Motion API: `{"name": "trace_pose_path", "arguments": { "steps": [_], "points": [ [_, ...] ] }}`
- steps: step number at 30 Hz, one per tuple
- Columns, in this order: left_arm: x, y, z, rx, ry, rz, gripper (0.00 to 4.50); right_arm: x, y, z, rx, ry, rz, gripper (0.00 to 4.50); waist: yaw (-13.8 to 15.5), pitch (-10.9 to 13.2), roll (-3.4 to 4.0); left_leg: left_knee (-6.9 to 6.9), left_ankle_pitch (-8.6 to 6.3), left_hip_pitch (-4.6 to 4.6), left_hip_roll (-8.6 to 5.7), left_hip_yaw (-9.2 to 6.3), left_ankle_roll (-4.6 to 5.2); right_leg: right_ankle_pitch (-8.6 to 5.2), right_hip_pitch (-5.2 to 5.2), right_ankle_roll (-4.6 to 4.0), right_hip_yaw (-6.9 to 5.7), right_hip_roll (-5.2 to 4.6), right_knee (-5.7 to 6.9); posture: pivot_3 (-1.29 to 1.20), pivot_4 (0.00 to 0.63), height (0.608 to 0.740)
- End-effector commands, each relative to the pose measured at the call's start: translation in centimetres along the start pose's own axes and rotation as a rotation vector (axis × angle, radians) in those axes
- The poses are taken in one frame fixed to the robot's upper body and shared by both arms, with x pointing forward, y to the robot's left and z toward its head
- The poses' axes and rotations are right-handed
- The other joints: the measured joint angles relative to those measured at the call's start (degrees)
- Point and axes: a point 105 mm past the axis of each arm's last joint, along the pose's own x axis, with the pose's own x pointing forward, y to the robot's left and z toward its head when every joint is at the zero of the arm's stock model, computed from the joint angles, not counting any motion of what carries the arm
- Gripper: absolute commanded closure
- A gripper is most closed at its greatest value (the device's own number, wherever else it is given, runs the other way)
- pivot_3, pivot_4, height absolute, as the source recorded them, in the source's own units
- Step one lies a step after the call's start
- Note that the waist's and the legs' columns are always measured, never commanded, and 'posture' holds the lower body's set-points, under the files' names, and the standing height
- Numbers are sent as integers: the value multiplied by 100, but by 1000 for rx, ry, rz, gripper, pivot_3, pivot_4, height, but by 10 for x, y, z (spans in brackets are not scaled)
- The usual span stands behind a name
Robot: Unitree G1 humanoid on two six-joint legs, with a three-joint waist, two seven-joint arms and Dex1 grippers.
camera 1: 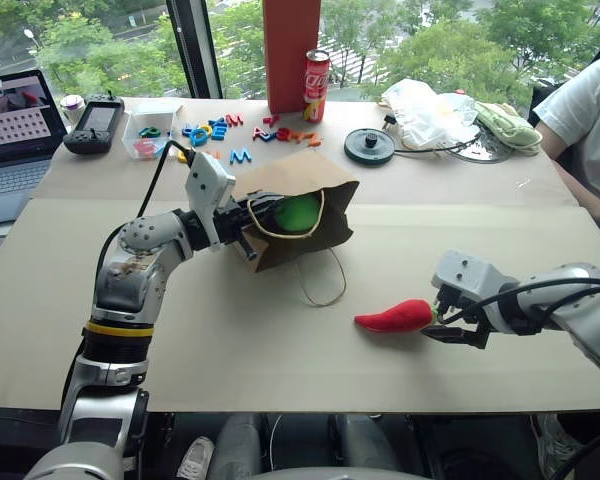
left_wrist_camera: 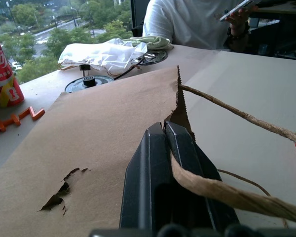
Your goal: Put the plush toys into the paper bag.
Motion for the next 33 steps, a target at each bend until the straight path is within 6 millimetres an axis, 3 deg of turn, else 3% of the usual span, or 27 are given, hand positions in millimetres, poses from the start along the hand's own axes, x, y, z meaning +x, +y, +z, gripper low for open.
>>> {"name": "trace_pose_path", "arguments": {
  "steps": [1,4,14,15,18,21,26,29,33],
  "points": [
    [-4,0,12,48,-30,8,4500,6,2,7,-40,-32,11,194,9,0,0,1,0,-1,-1,0,0,0,0,0,1,-1,0,0,150,739],
    [-4,0,13,49,-30,10,4500,9,4,10,-31,-56,26,940,22,0,0,2,0,-2,-3,0,0,0,0,1,0,-3,0,0,150,739],
    [-5,1,12,51,-24,14,4500,13,5,11,-14,-67,19,4319,55,0,0,4,0,0,-2,1,0,0,2,1,-1,-2,1,0,150,739],
    [-5,2,12,51,-24,13,4500,13,5,11,-12,-68,19,4474,54,0,0,4,0,1,-2,1,0,0,3,1,-1,-1,2,0,150,739],
    [-5,2,12,51,-24,14,4500,10,6,18,-11,-108,20,4474,52,0,0,6,0,1,-2,0,0,0,3,1,-1,-1,4,0,150,739],
    [-5,3,12,52,-25,14,4500,-6,4,49,12,-276,3,4474,52,0,0,7,0,1,-2,0,0,0,2,1,0,0,7,0,150,739],
    [-5,2,12,53,-25,12,4500,-20,-3,80,44,-419,-59,4474,76,0,0,7,0,0,-2,-2,0,0,4,1,-2,0,7,0,150,739],
    [-4,1,12,52,-24,7,4500,-10,-14,106,117,-477,-146,4474,55,0,0,11,0,2,-1,0,0,1,3,-1,1,1,11,0,150,739],
    [-3,-1,12,51,-21,0,4500,10,-17,125,193,-476,-196,4474,55,-2,0,9,2,2,4,1,-3,3,-1,-3,-2,7,20,0,150,739]
  ]
}}
